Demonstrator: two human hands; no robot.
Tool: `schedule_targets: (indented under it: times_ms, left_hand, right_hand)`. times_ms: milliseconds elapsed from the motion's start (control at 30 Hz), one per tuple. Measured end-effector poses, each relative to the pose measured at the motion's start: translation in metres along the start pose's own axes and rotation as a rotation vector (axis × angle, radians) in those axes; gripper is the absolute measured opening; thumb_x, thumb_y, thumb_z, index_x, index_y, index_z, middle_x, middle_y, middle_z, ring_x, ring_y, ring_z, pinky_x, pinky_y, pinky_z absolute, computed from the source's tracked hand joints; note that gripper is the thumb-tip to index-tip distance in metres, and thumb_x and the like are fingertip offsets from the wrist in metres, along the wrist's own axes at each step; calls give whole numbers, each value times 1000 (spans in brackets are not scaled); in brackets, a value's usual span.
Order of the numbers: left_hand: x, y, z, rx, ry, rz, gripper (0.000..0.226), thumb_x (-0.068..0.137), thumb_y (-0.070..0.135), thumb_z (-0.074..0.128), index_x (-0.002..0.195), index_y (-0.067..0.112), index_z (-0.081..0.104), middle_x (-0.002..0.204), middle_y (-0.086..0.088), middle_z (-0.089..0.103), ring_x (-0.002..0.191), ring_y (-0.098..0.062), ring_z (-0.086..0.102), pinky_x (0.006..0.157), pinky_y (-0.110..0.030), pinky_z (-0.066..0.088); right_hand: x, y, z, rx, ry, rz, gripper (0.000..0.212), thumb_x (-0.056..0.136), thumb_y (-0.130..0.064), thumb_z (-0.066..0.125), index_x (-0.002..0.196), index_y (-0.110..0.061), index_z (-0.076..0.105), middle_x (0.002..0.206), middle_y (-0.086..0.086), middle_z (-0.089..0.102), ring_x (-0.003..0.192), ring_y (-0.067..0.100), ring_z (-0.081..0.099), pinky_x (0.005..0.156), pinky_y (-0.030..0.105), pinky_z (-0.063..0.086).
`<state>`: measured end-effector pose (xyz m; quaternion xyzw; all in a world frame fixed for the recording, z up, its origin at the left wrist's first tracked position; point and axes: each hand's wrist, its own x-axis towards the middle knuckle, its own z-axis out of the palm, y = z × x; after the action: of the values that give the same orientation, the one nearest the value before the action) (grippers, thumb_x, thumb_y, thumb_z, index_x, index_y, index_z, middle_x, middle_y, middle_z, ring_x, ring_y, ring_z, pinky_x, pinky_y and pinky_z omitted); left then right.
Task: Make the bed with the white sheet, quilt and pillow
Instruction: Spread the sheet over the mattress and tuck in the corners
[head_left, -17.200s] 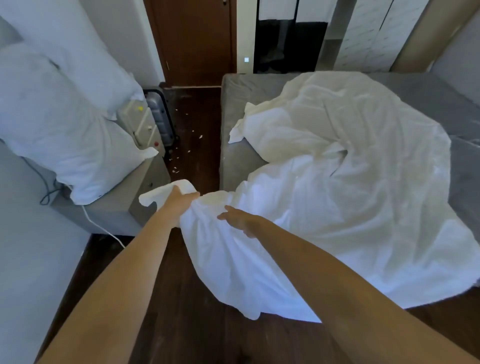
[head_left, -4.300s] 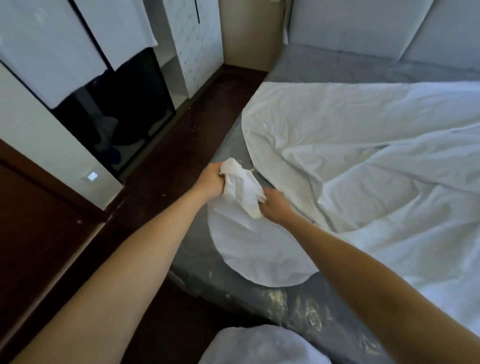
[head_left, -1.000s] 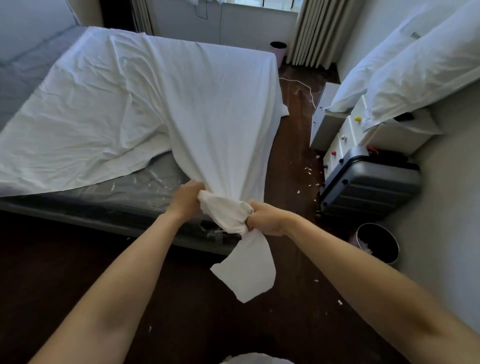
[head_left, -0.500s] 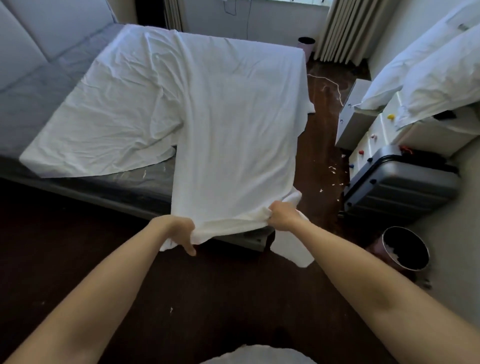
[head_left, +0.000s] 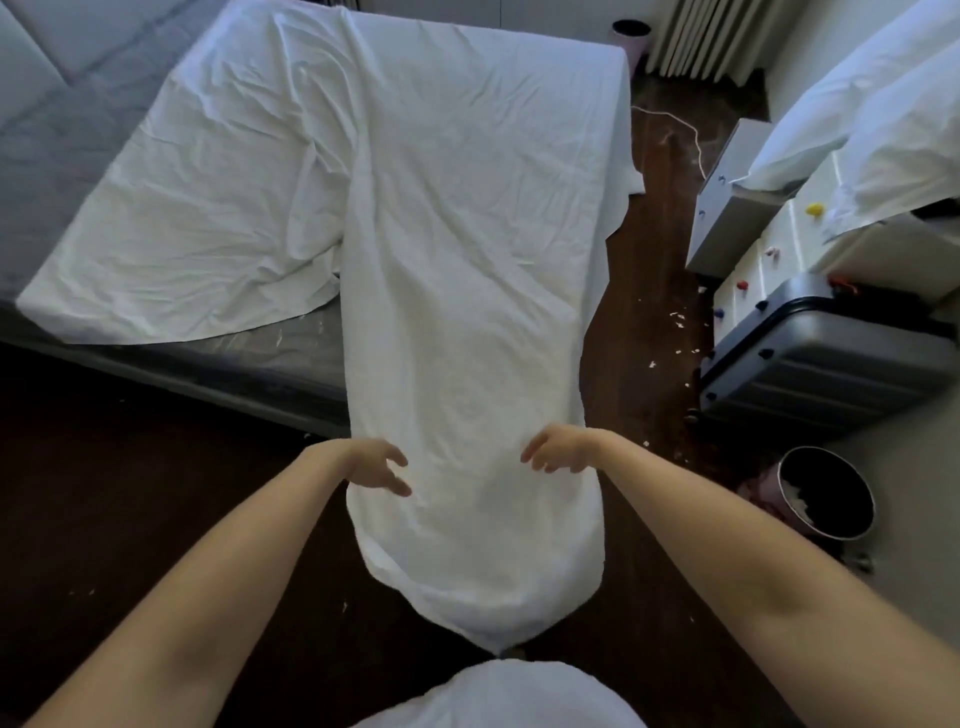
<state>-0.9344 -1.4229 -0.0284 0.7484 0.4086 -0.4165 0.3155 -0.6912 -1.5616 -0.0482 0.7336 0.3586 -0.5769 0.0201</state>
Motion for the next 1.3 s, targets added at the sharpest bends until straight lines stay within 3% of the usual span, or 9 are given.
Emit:
schedule_targets:
  times_ms: [200, 267, 400, 567, 733, 867, 967, 1167, 1300]
  left_hand:
    - [15, -19, -70, -215, 319, 97, 50, 94, 36, 53, 141, 24, 39, 134, -6, 53, 118, -23, 53, 99, -35, 43]
    - [21, -34, -86, -241, 360, 111, 46, 96, 31, 48, 141, 24, 39, 132, -7, 55, 115, -23, 55, 98, -35, 45]
    - [36, -89, -131, -268, 419, 112, 44, 97, 23, 44, 141, 23, 39, 131, -8, 55, 115, -24, 54, 94, -33, 43]
    - [65, -193, -208, -290, 540, 108, 43, 97, 16, 41, 140, 20, 41, 131, -12, 54, 117, -27, 52, 96, -35, 42]
    - [94, -297, -276, -342, 511, 125, 44, 96, 23, 47, 139, 21, 42, 122, -8, 60, 110, -25, 56, 90, -33, 43]
    - [120, -355, -327, -469, 472, 99, 51, 92, 30, 56, 140, 22, 41, 129, -7, 54, 113, -24, 54, 90, -31, 41]
    - [153, -389, -361, -521, 457, 76, 55, 90, 35, 59, 140, 22, 41, 132, -7, 51, 115, -24, 53, 87, -29, 40]
    - [262, -430, -405, -420, 430, 123, 53, 90, 33, 60, 138, 21, 43, 137, -5, 49, 122, -23, 50, 97, -33, 41]
    - [355, -461, -410, -385, 326, 148, 62, 85, 38, 65, 140, 21, 41, 144, -5, 43, 129, -23, 44, 102, -34, 38]
  right_hand:
    - [35, -50, -48, 65, 175, -68, 32, 92, -12, 50, 122, -16, 62, 121, 5, 62, 113, 23, 59, 90, 36, 47]
    - [50, -76, -54, 72, 229, -111, 32, 91, -12, 51, 121, -14, 64, 113, 5, 63, 106, 22, 60, 78, 31, 46]
    - [93, -155, -63, 47, 205, -163, 30, 92, -11, 52, 119, -13, 65, 97, 0, 58, 95, 18, 52, 70, 24, 43]
    - [161, -275, -68, 59, 333, -226, 31, 90, -10, 52, 118, -14, 66, 120, 5, 63, 111, 20, 56, 84, 21, 41]
    - [224, -386, -61, -46, 417, -177, 32, 90, -13, 54, 120, -17, 64, 128, 4, 59, 117, 22, 54, 93, 27, 44]
    - [260, -447, -60, -429, 591, -188, 39, 88, -4, 48, 122, -19, 60, 123, 5, 56, 111, 27, 53, 87, 37, 48]
    - [293, -472, -63, -548, 663, -195, 37, 92, -8, 46, 126, -19, 55, 122, 7, 54, 111, 29, 50, 85, 38, 44]
    - [416, -494, -79, -590, 561, -102, 66, 87, -2, 54, 144, -24, 31, 136, 5, 45, 121, 27, 46, 89, 37, 43]
    - [505, -490, -89, -754, 473, -56, 69, 93, -6, 44, 151, -25, 12, 150, 7, 25, 131, 27, 36, 94, 38, 41]
